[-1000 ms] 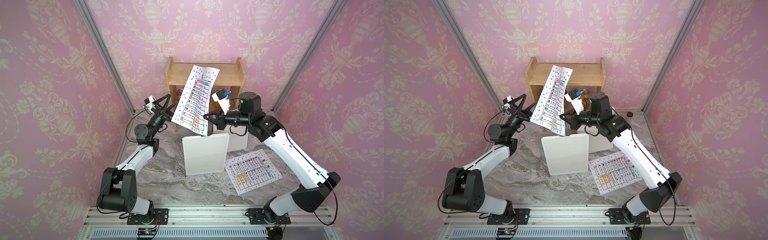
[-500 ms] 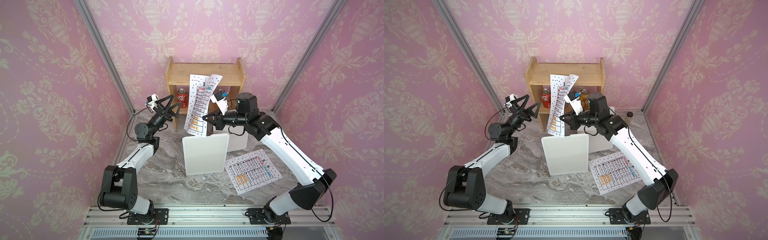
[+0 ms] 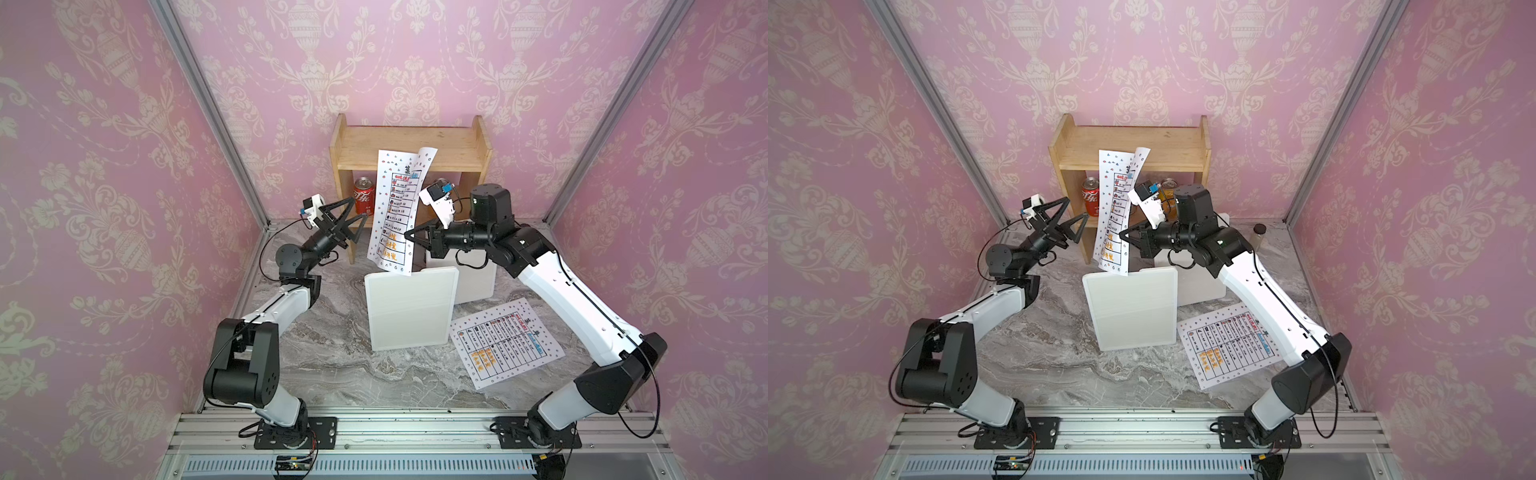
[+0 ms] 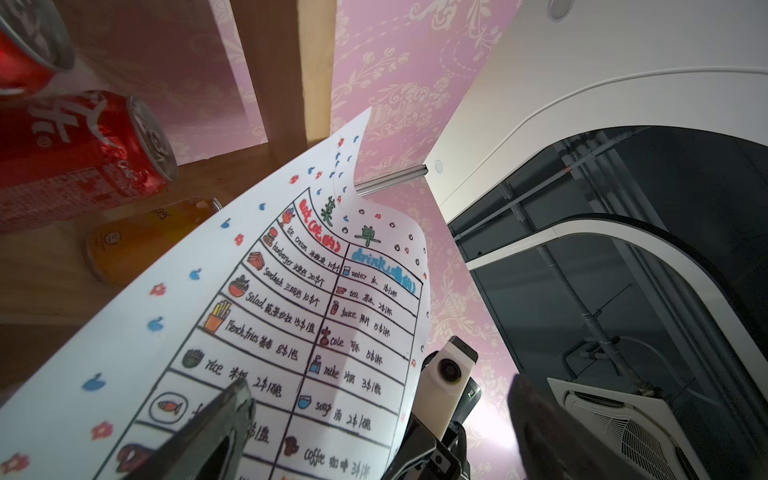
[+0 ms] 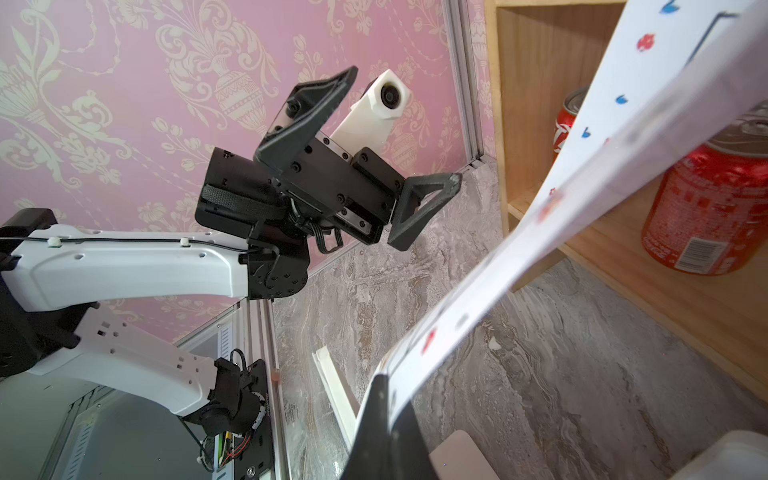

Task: Insert the menus into the narrow rack
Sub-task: Pick up the menu from the center of the board.

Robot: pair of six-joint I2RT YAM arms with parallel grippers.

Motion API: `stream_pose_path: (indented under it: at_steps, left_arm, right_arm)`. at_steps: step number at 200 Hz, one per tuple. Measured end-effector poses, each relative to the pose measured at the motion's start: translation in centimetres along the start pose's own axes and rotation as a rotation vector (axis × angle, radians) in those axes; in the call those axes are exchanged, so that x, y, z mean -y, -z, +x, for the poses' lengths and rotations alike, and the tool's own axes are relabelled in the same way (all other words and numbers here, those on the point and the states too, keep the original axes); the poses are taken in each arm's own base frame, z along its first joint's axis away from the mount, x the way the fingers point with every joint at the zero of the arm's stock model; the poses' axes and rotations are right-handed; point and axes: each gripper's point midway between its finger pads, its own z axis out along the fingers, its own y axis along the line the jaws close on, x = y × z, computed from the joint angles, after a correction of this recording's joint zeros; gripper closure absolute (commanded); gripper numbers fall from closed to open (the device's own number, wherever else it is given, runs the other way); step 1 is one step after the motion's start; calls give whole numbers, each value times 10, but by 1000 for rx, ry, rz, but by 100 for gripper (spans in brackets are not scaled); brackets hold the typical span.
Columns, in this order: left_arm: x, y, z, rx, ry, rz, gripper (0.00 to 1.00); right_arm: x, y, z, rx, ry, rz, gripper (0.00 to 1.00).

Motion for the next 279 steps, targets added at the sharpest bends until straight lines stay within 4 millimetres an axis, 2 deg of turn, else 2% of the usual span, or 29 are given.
stream_pose_path:
  at_steps: [40,75,93,122,168,180,197,230,279]
  left_arm:
    - [-37,5,6,-42,-15,-102,4]
    - [-74,4,5,-86,-86,-266,3]
    - [-80,-5,7,-130,-140,-307,3]
    - [-83,-20,11,-185,-189,-275,4]
    - [-122,-21,13,-213,-118,-270,7]
    - [-121,-23,14,-218,-114,-261,7]
    - [-110,-30,14,-225,-132,-219,8]
    - [-88,-43,10,-238,-159,-122,17]
    - [-78,-46,15,-271,-159,-83,30]
  right_arm:
    - [-7,4,-10,18,15,-18,100]
    - [-14,9,-21,40,32,-34,100]
    - [-14,8,-21,38,32,-44,100]
    - [-10,1,-17,23,21,-51,100]
    - [-3,-1,-13,9,19,-49,100]
    - [-1,0,-13,10,18,-46,100]
    - [0,1,-14,11,17,-47,100]
    - [-1,1,-13,9,15,-50,100]
    - [-1,1,-13,8,15,-50,100]
